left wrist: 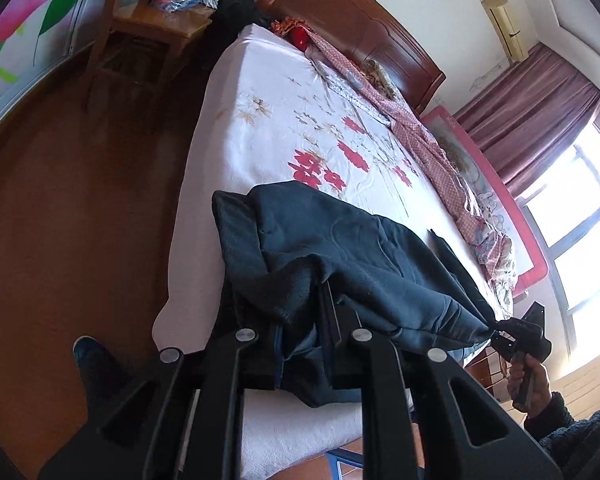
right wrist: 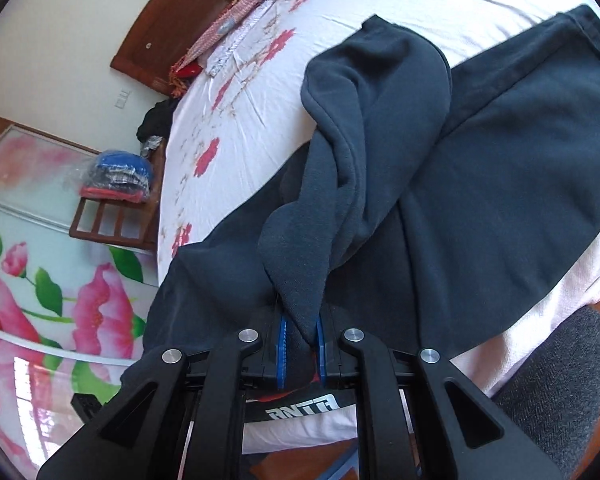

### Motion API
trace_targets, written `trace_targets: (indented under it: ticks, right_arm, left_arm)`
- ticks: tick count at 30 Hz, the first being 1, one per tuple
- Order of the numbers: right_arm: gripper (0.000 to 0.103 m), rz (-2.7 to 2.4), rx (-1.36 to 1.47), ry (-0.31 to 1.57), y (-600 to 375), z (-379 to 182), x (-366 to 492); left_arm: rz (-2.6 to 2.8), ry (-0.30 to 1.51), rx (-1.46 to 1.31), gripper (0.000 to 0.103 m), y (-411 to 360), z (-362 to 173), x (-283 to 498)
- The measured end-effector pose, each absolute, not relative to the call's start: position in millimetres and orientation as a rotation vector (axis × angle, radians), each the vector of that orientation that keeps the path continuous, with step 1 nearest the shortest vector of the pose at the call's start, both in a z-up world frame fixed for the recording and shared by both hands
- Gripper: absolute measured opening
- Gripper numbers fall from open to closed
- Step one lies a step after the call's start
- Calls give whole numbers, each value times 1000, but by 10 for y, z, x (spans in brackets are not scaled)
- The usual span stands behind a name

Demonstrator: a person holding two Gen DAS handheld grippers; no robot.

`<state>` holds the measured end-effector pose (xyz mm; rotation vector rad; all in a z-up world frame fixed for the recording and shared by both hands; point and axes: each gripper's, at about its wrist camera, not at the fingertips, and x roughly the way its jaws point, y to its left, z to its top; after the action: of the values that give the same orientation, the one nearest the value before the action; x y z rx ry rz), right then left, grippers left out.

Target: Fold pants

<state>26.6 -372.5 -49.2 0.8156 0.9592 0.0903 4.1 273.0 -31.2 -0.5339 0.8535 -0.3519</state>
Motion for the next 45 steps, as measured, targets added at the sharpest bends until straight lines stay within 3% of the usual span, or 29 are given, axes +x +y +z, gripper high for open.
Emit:
trace_targets:
  ticks: [6,10,12,13,15,18,23,27,34,35,36,37,38,40,45]
  right_arm:
    - [10,42,823,1082,-3827,-932,13]
    - [21,5,822,1121,-3875,-1193,-19]
    - [34,2,788,1151,-3860,-1037,-24]
    - [50,-13,764,1159,-3866,-911,-42]
    - [59,-81,698,1159,-3936,-647,-95]
    - [59,-193,587,1066,-4013,-226,-127]
    - [59,-187,170,901,-3739,231,598]
    - [59,-233,-26,915,-3466,-37,1507]
    - [59,-308,-407,1017,-3113,-758,2104]
    - [59,-330,-427,1038,-3162,-830,2134]
    - [45,-330,-402,1053,-3226,-863,2140]
    - [23,-328,-368,1074,-3293,-884,2150]
    - [12,-320,-335,1084,-3360,-875,2155]
    - [7,-305,-268,1067,-3443,-798,2157]
    - [6,-250,96,950,-3946,-293,1874]
  left_arm:
    - [-349,926,-456,22,2615,-492,-163]
    - [-254,1028,-246,43,2444,-664,-256]
    - [-154,1062,-54,59,2328,-609,-369]
    - [-104,1066,0,62,2317,-555,-410]
    - [-32,1045,39,64,2339,-400,-486]
    - [39,954,65,66,2209,-77,-456]
    - [-149,783,140,82,1313,335,-120]
    - [-316,769,50,83,681,310,240]
    - [-417,851,-138,83,317,140,378]
    - [-414,846,-123,83,312,128,360]
    - [-416,848,-104,83,302,109,363]
    - [-410,851,-89,83,289,106,377]
    - [-401,855,-81,83,284,93,390]
    - [-403,867,-80,84,305,73,411]
    - [-388,889,-80,85,334,44,474]
